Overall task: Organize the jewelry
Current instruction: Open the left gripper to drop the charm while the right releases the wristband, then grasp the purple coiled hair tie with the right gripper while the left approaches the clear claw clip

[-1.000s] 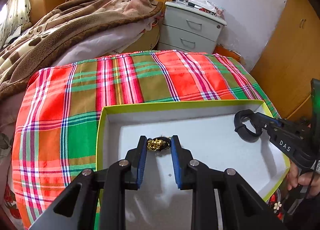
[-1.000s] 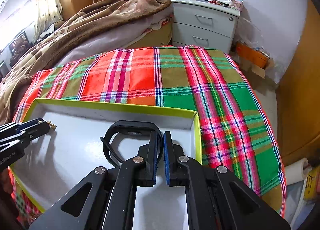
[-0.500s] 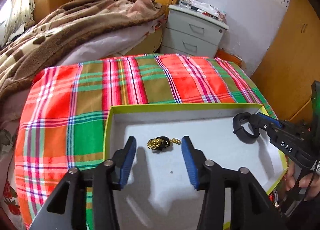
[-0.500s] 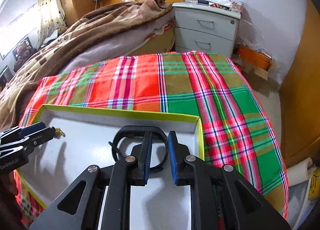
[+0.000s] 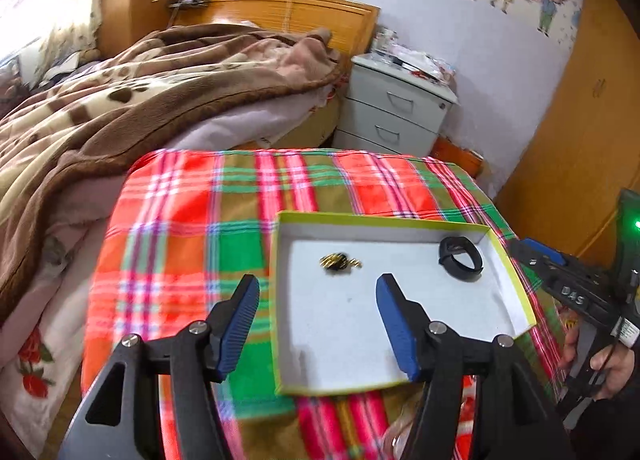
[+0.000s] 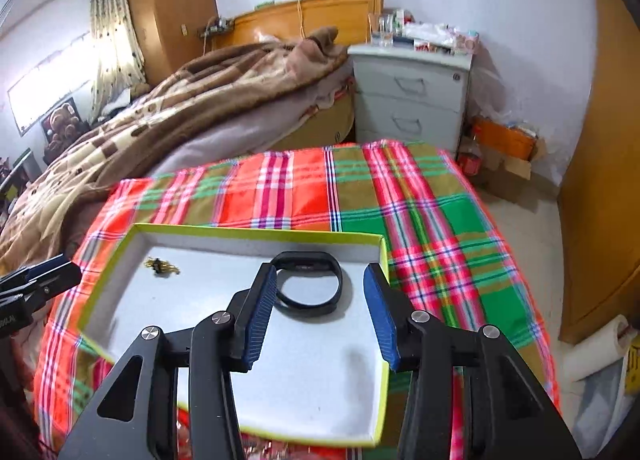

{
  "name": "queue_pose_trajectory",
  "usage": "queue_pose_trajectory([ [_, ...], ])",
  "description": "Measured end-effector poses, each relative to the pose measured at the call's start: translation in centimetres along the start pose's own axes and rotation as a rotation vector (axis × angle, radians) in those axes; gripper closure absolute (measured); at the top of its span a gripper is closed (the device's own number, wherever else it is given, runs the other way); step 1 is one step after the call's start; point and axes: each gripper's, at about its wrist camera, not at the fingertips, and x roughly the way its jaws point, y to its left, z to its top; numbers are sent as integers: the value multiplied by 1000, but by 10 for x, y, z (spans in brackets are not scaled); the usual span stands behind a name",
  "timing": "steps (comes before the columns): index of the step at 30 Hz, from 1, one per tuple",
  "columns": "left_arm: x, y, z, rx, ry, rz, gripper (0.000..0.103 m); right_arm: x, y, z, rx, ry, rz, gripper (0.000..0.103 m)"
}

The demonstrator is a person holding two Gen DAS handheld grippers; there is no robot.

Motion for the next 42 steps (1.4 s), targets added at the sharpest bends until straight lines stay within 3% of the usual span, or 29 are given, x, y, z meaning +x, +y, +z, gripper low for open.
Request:
queue_pose_trajectory([
  [7, -35, 12, -26, -12, 5, -16, 33, -48, 8, -22, -15, -79, 28, 56],
  [10, -44, 12, -41, -42, 52, -104, 33, -63, 11, -35, -12, -78, 39, 56],
  [14, -56, 3, -59, -10, 51, -41, 33, -75, 14, -57, -15, -57, 34, 56],
  [16, -60, 1, -67, -13, 60, -58, 33, -79, 16, -69, -15, -45, 31, 55],
  [26, -65, -3, -104, -42, 121, -152, 33, -85, 10, -120, 96, 46, 5, 56],
  [34, -69, -5, -118, -34, 132, -210, 33, -75, 24, -140, 84, 101, 19, 56],
  [42, -64, 0, -120, -17, 160, -136, 33, -64, 32, -141, 63, 116, 5, 71],
])
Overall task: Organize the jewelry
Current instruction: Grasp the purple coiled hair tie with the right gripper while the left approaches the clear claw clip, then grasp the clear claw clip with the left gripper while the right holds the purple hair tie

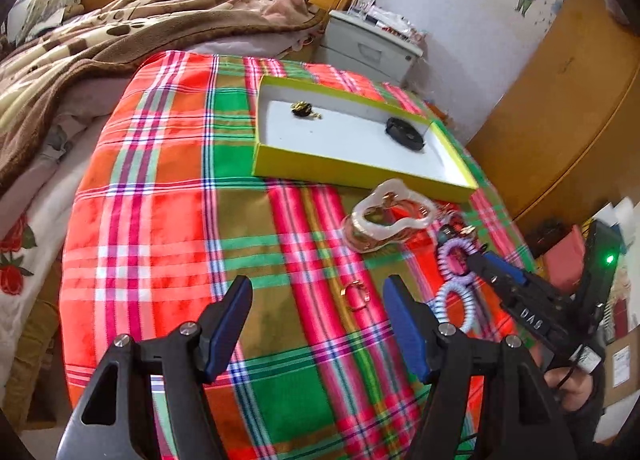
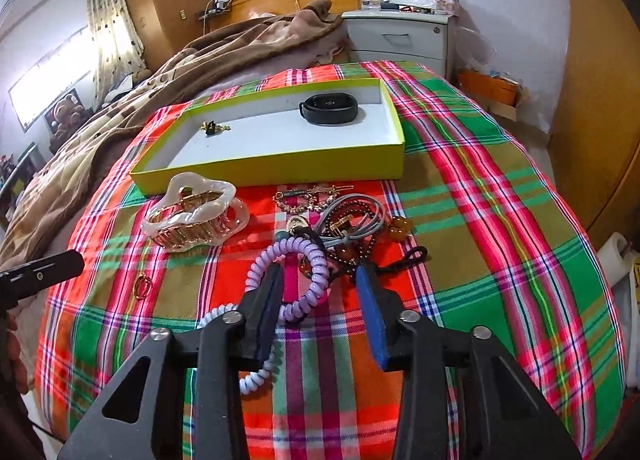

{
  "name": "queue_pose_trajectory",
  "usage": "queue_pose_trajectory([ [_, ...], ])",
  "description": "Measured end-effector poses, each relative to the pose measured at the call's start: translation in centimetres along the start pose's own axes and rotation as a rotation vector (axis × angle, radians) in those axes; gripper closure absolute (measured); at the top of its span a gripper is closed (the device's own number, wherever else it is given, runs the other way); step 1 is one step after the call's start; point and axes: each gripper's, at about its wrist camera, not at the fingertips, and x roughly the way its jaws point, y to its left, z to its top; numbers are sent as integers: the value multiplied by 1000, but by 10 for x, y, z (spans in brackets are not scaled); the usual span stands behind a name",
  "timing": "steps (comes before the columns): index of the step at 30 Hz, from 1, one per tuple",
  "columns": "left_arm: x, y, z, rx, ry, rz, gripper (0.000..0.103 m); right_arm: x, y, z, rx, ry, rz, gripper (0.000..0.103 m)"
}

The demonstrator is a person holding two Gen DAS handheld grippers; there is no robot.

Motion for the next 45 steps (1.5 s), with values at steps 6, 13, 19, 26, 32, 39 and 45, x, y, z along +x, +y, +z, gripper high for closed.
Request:
queue_pose_trajectory([
  [6, 7, -11, -1, 41, 35, -27, 33, 7, 4, 0, -18, 25, -1, 79],
  [13, 9, -10, 4, 4, 28, -77, 33, 6, 1, 2, -16, 25, 0, 93],
  [19, 8, -17, 16, 45, -4, -68, 37, -3, -3, 6, -7, -6, 9, 93],
  [26, 22, -30, 36, 116, -12, -59, 37, -20, -15, 15, 29, -63, 24, 93],
  [32, 40, -48, 60, 216, -10, -22, 37, -31, -23, 25, 33, -100, 24, 93],
  [39, 63, -68, 66, 343, 56, -33, 37, -27, -30, 31, 43, -97, 36, 93],
  [45, 88, -68, 68, 369, 143, -42, 37, -25, -36, 33, 58, -98, 36, 93],
])
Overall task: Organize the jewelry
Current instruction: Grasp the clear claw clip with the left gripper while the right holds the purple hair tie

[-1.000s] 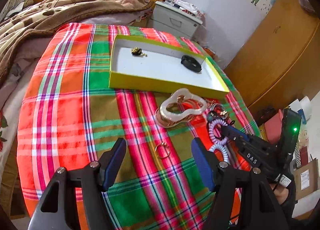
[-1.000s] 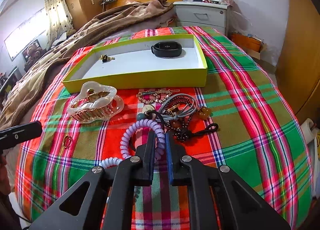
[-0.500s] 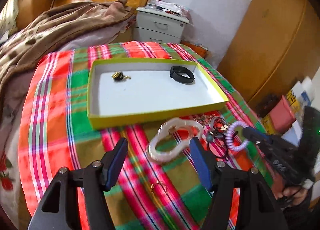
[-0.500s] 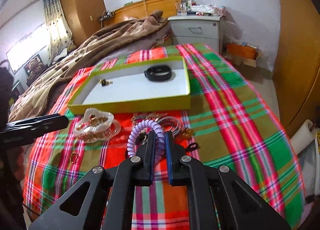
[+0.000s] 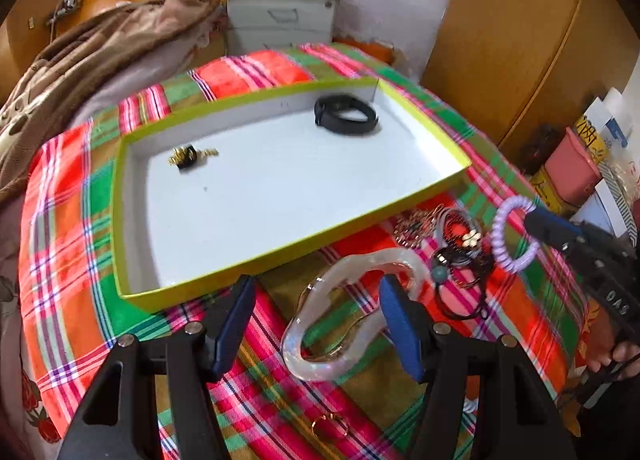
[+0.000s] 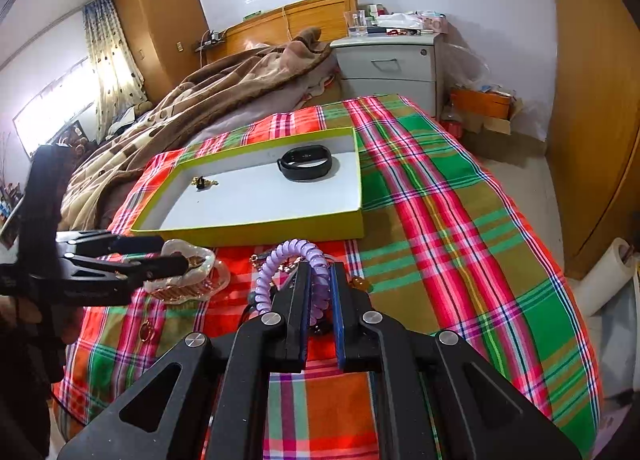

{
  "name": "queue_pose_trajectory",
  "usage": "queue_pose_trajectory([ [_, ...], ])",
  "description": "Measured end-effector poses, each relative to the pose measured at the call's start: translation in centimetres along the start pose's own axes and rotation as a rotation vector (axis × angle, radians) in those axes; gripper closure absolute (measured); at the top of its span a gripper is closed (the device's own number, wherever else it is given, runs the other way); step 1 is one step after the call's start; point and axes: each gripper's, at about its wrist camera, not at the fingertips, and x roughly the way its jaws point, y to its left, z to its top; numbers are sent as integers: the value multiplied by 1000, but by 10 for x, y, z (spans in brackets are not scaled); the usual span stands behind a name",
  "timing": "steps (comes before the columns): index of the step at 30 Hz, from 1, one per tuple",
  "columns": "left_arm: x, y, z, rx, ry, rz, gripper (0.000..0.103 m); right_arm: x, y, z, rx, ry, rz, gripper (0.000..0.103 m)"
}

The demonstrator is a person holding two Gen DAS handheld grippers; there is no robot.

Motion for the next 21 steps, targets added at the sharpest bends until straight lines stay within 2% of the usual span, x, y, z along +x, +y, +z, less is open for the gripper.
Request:
queue_pose_trajectory([
  [4, 4, -1, 0, 0, 10, -11, 37, 2, 0, 2, 0, 4, 2, 93],
  [10, 5, -9, 0, 48, 22, -24, 45, 7, 2, 4, -3, 9, 14, 93],
  [14, 3, -13, 0, 70, 21, -41, 62, 9, 2, 4, -4, 13, 17, 93],
  [16, 2, -15, 0, 79, 23, -40, 63, 9, 2, 5, 0, 14, 19, 93],
  [17, 2, -16, 1, 80, 24, -37, 67, 10, 1, 5, 1, 15, 19, 93],
  [20, 1, -15, 0, 71, 22, -31, 90, 9, 1, 5, 1, 14, 21, 93],
  [21, 1, -14, -1, 63, 22, -33, 90, 9, 1, 5, 0, 13, 21, 93],
])
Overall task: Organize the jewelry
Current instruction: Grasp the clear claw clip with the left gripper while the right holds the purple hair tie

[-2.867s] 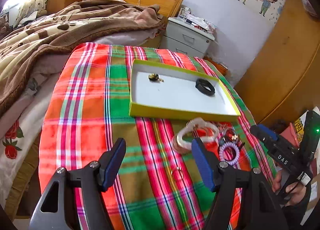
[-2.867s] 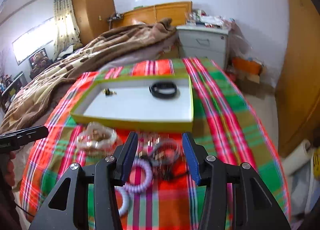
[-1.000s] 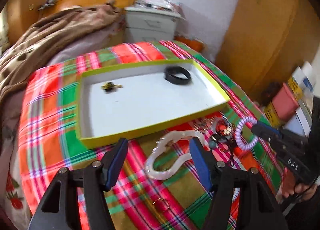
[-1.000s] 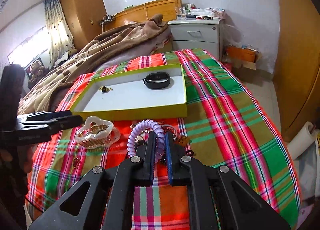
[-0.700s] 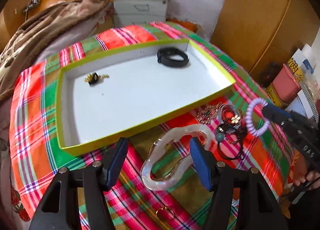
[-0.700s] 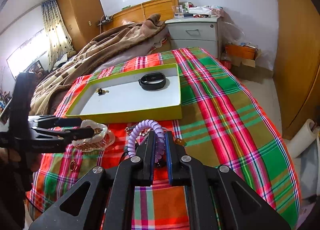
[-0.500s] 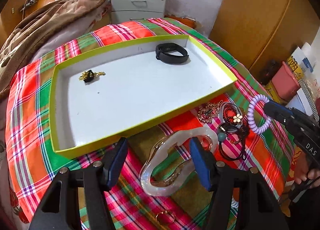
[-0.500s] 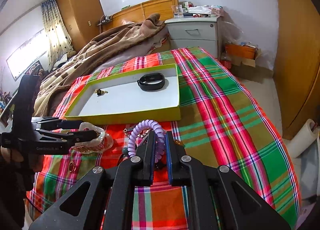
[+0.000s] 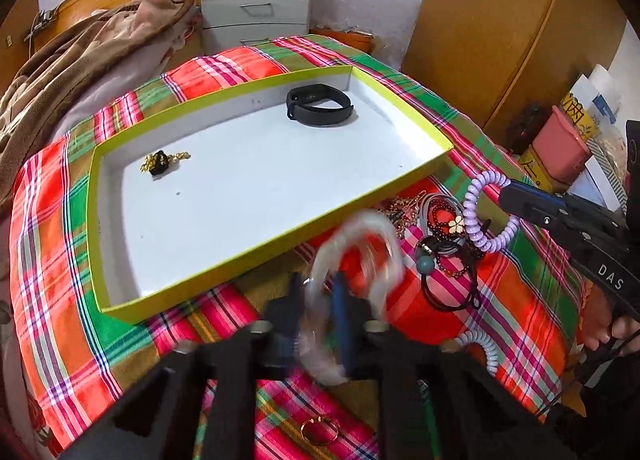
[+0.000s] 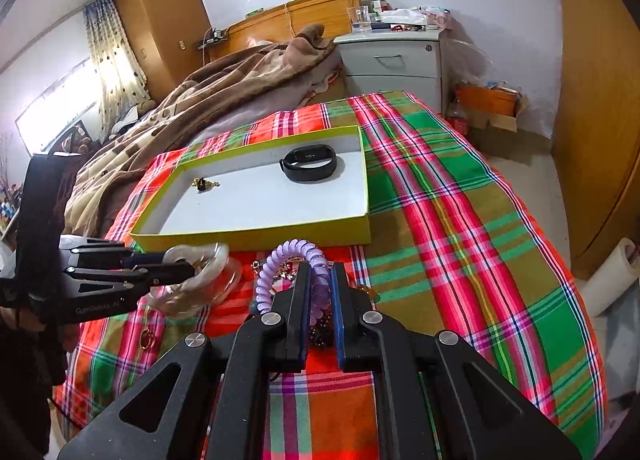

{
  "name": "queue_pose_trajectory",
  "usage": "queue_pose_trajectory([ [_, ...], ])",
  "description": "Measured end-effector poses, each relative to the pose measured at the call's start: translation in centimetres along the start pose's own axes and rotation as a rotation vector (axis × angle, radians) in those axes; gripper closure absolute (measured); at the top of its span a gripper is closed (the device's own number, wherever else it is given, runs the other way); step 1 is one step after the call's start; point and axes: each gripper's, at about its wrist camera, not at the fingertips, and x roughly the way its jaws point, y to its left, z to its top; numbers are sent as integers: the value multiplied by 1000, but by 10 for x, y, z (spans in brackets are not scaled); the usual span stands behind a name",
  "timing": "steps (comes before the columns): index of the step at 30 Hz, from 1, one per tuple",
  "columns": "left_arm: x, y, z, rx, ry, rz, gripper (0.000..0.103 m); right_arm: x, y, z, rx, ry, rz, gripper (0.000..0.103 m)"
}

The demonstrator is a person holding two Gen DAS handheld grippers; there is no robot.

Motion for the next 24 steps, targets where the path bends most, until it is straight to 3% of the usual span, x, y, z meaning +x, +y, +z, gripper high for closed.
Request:
queue_pose_trajectory([
  [9, -8, 5, -9, -72, -23, 2, 90, 0, 4, 3, -8, -6, 5, 93],
  [14, -27, -2, -13, -92, -80, -11, 91, -5, 9, 10, -23, -27, 6, 93],
  [21, -57, 0, -10, -130, -166, 30, 91, -7, 16, 25, -43, -50, 12, 93],
  [24, -68, 6, -4, -146, -201, 84, 91, -3, 20, 35, -54, -56, 18, 93],
])
